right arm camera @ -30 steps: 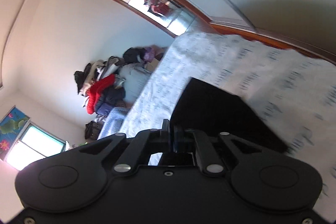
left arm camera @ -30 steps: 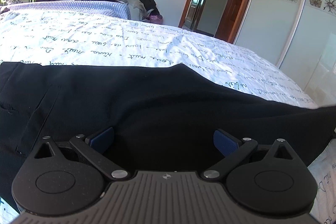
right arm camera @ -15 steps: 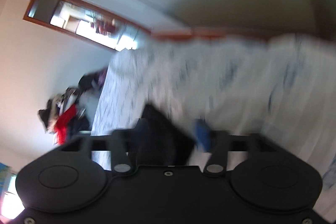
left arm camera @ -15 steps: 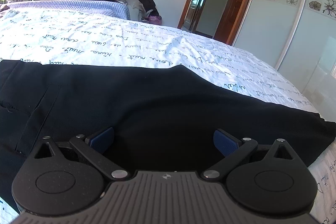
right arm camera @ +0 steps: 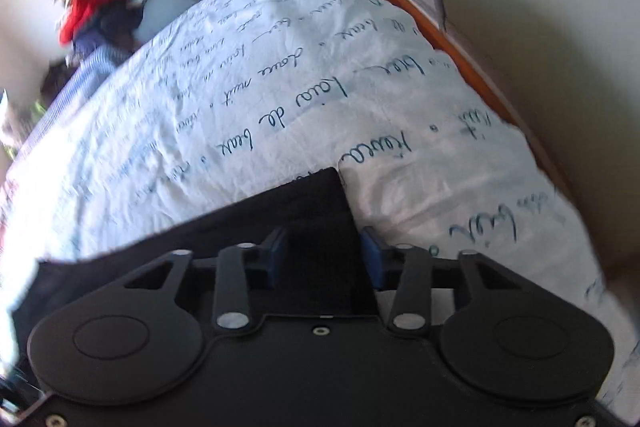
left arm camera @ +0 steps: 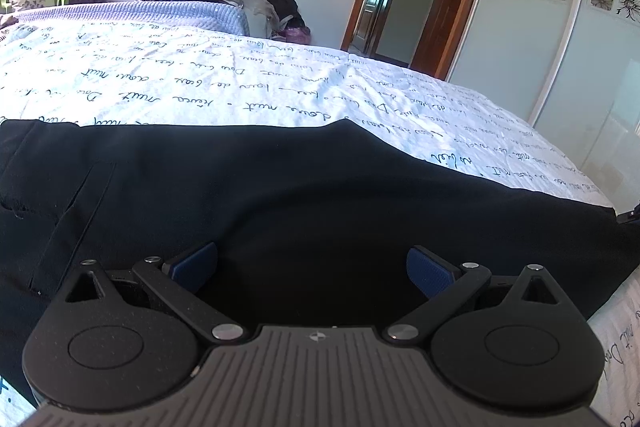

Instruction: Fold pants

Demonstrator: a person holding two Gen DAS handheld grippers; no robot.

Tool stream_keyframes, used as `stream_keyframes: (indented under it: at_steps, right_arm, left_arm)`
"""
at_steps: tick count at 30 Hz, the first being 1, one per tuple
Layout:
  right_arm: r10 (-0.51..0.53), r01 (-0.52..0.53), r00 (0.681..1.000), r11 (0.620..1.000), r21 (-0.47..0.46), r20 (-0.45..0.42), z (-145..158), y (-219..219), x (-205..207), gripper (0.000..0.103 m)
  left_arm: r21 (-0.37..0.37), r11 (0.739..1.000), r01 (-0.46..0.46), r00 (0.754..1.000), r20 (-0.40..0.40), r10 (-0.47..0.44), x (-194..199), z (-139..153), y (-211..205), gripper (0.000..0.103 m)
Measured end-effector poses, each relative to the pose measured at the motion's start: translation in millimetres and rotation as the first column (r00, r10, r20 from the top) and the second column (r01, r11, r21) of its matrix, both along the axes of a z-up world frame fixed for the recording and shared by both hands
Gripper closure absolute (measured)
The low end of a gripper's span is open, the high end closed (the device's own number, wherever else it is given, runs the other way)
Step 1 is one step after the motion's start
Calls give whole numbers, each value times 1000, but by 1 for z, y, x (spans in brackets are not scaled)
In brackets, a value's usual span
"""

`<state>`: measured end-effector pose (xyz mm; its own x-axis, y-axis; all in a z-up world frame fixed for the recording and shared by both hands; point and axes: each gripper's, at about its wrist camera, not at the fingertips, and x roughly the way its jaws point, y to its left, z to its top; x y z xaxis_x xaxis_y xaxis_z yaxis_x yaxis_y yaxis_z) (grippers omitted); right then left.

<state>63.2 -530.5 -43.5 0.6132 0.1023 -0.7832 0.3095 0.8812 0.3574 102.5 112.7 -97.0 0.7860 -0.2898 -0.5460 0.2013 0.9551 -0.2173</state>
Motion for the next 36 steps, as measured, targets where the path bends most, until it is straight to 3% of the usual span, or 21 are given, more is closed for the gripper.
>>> stream_keyframes:
  at_steps: [4, 13, 20, 23, 26, 30, 32, 33, 34, 36]
  right_arm:
    - [13, -11, 1000, 998, -62, 26, 5, 1, -3, 90]
    - [-3, 11, 985, 999, -43, 170, 24, 5, -5, 96]
    - [-113, 124, 977, 991, -45, 180, 21, -12, -1, 101]
    - [-150, 146, 975, 989, 32, 165, 12, -20, -9, 101]
    - [-141, 116, 964, 986, 120, 226, 15, -13, -18, 101]
    - [-73, -7, 961, 959, 284, 268, 14, 12, -3, 98]
    - [-40, -33, 972, 952, 303, 233, 1, 26, 11, 84]
    - [-43, -13, 982, 956, 292, 184, -9, 29, 19, 64]
    - [-55, 21, 992, 962, 272, 116, -23, 31, 25, 65]
    - [-124, 93, 987, 959, 267, 102, -27, 28, 23, 87]
  left_arm:
    - [-2, 1000, 0, 1000, 1, 0, 0, 0, 0, 1]
    - [-2, 1000, 0, 1000, 1, 0, 0, 0, 0, 1]
    - [-6, 1000, 0, 1000, 1, 0, 0, 0, 1, 1]
    - [-11, 1000, 0, 1000, 2, 0, 0, 0, 2, 1]
    - [-13, 1000, 0, 1000, 1, 0, 0, 0, 1, 1]
    - [-1, 1000, -1, 1000, 1, 1, 0, 0, 0, 1]
    - [20, 1000, 0, 1000, -3, 0, 1, 1, -2, 1]
    - [38, 999, -2, 1000, -7, 3, 1, 2, -4, 1]
    - [64, 998, -8, 1000, -13, 9, 1, 5, -8, 1]
    - [126, 991, -34, 999, -25, 37, 2, 14, -17, 1]
